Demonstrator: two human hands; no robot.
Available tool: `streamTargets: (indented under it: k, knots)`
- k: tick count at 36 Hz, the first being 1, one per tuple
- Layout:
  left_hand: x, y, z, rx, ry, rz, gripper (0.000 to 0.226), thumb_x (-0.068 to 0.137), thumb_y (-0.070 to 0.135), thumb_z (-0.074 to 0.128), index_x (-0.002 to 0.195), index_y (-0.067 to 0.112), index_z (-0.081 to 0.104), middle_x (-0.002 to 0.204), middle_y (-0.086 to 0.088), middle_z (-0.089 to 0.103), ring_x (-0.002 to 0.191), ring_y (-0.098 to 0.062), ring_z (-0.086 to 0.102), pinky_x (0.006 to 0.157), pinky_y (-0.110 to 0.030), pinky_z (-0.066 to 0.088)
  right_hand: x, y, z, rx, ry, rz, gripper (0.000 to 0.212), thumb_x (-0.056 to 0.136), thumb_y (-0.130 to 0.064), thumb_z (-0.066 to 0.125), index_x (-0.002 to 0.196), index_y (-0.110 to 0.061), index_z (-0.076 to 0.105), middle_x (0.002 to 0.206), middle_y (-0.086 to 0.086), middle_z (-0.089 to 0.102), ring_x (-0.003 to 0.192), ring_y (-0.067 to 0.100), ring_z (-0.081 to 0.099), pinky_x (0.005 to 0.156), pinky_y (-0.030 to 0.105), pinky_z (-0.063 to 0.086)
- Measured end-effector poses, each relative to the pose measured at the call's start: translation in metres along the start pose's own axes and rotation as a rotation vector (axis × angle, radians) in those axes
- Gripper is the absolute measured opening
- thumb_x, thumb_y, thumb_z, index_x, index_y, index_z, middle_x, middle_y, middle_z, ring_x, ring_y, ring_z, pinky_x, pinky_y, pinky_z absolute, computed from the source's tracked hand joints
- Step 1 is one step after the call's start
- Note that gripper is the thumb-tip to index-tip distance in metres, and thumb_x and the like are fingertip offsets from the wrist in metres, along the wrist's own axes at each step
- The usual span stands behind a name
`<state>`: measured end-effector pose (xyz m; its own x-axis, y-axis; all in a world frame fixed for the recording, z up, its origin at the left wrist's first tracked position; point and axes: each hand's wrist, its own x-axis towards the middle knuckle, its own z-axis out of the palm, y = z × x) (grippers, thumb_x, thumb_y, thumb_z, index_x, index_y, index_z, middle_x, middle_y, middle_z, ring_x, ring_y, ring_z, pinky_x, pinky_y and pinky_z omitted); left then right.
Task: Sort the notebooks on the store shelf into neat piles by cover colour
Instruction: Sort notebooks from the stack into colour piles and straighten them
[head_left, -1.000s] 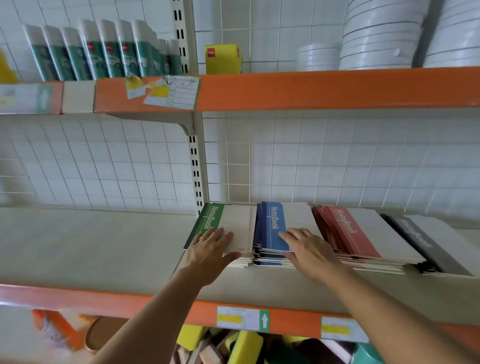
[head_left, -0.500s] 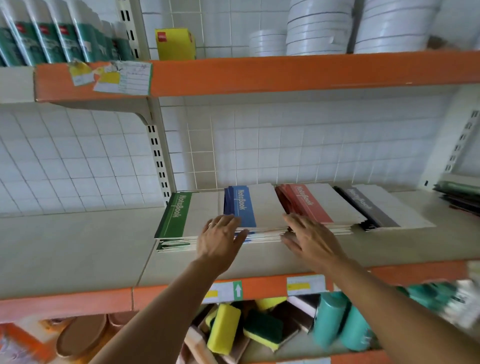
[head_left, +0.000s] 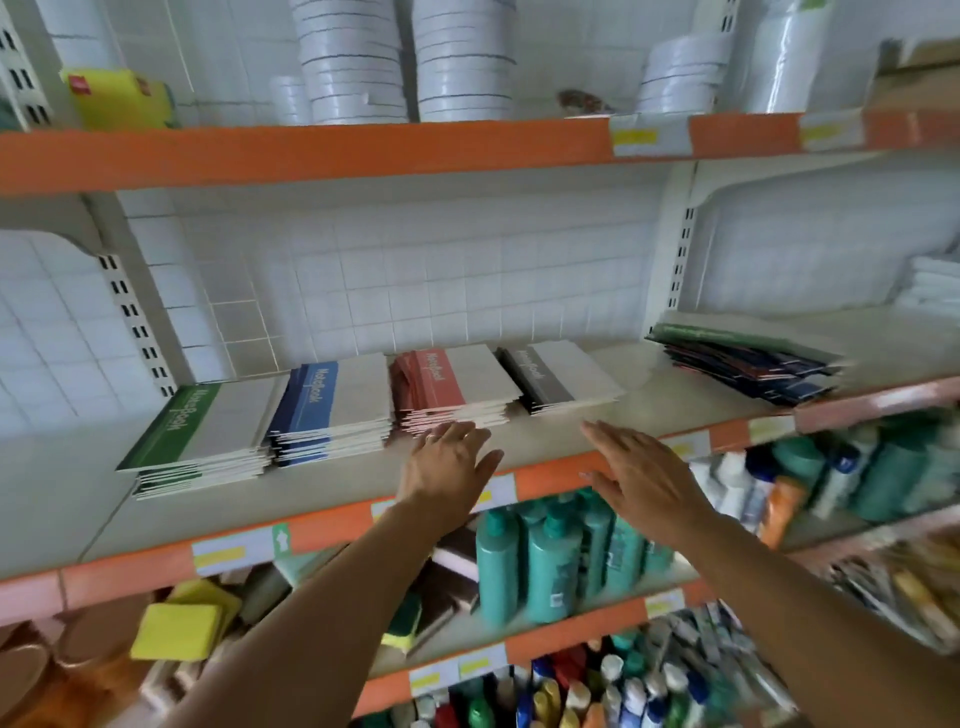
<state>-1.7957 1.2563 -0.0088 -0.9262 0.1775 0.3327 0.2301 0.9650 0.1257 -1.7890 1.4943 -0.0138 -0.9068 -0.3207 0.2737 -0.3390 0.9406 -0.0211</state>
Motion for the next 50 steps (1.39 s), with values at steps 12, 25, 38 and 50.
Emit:
streamTargets:
  k: [12, 25, 38, 50]
  knots:
    - [0.019, 0.154, 0.017, 0.017, -0.035, 0.087, 0.044, 0.1, 0.048, 0.034, 0.138, 0.03, 0.046, 0.148, 0.006, 0.04, 0.137, -0.014, 0.031, 0.109, -0.027, 0.018, -0.081, 0.146, -0.025, -0.019, 0.046, 0.129, 0.059, 0.099, -0.043, 0.04, 0.151, -0.02, 0.023, 0.151, 0.002, 0.038, 0.133, 0.022, 0.041, 0.107, 0.032, 0.033]
    - [0.098, 0.243, 0.054, -0.017, -0.034, 0.179, 0.043, 0.1, 0.048, 0.034, 0.136, 0.029, 0.049, 0.146, 0.006, 0.042, 0.136, -0.015, 0.033, 0.111, -0.029, 0.021, -0.082, 0.252, -0.047, -0.049, 0.069, 0.296, 0.056, 0.1, -0.046, 0.035, 0.15, -0.024, 0.022, 0.149, -0.004, 0.039, 0.132, 0.015, 0.041, 0.104, 0.028, 0.034]
    - [0.191, 0.279, 0.084, -0.073, -0.068, 0.207, 0.045, 0.101, 0.047, 0.031, 0.14, 0.027, 0.043, 0.149, 0.004, 0.038, 0.137, -0.018, 0.032, 0.111, -0.031, 0.023, 0.001, 0.33, -0.053, -0.115, 0.074, 0.315, 0.05, 0.103, -0.034, 0.031, 0.15, -0.021, 0.023, 0.143, 0.001, 0.046, 0.127, 0.018, 0.044, 0.102, 0.029, 0.036]
    - [0.253, 0.348, 0.11, -0.109, 0.015, 0.075, 0.045, 0.099, 0.046, 0.036, 0.136, 0.021, 0.045, 0.142, 0.001, 0.044, 0.133, -0.02, 0.034, 0.11, -0.035, 0.026, 0.06, 0.4, -0.038, -0.064, 0.051, 0.196, 0.046, 0.104, -0.029, 0.031, 0.149, -0.021, 0.026, 0.147, 0.0, 0.041, 0.13, 0.017, 0.042, 0.102, 0.029, 0.036]
